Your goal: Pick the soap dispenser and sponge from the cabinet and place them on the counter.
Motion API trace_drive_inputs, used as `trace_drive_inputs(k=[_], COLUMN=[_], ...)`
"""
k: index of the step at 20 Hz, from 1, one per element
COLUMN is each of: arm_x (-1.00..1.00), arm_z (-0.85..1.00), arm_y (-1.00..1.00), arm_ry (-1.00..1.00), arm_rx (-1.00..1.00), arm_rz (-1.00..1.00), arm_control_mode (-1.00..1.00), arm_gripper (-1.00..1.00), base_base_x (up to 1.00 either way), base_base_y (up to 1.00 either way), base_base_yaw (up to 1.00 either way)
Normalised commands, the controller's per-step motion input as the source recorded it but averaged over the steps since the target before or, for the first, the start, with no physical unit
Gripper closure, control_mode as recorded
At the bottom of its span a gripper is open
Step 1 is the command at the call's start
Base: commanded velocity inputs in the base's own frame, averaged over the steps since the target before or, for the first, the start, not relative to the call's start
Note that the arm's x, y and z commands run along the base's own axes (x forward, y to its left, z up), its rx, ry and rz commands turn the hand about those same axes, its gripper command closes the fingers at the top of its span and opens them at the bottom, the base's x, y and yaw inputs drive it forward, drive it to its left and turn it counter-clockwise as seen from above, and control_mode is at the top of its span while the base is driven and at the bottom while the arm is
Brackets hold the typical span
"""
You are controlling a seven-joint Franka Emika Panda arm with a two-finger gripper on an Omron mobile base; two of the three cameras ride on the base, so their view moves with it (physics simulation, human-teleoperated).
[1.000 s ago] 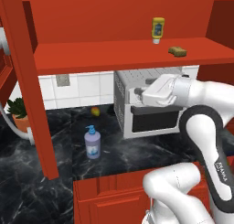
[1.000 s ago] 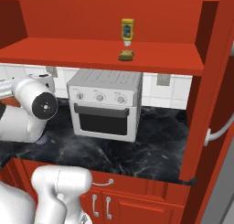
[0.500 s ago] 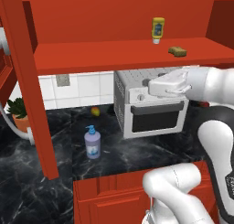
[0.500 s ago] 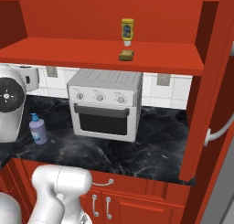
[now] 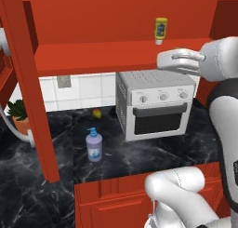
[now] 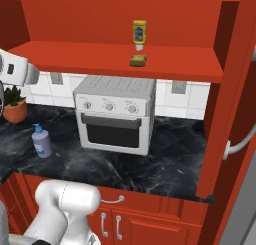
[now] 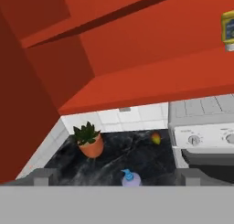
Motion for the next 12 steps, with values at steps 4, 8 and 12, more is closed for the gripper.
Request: trace_drive_inputs(k=[4, 8, 12], arm_x=[-0.29, 0.11, 0.18], arm_z=[0.08, -0.02, -0.06], arm_y=[-0.56, -0.09, -0.16], arm_ry=[0.00, -0.03, -0.01], arm_rx=[-0.07, -0.07, -0.11], arm_rz=[-0.08, 0.00, 0.00], arm_control_mode=[-1.00, -1.00, -1.00], arm_gripper=[-1.00, -1.00, -1.00], base_base_x=[0.00, 0.00, 0.00], base_base_y=[0.00, 0.00, 0.00], base_base_yaw=[0.00, 0.00, 0.00])
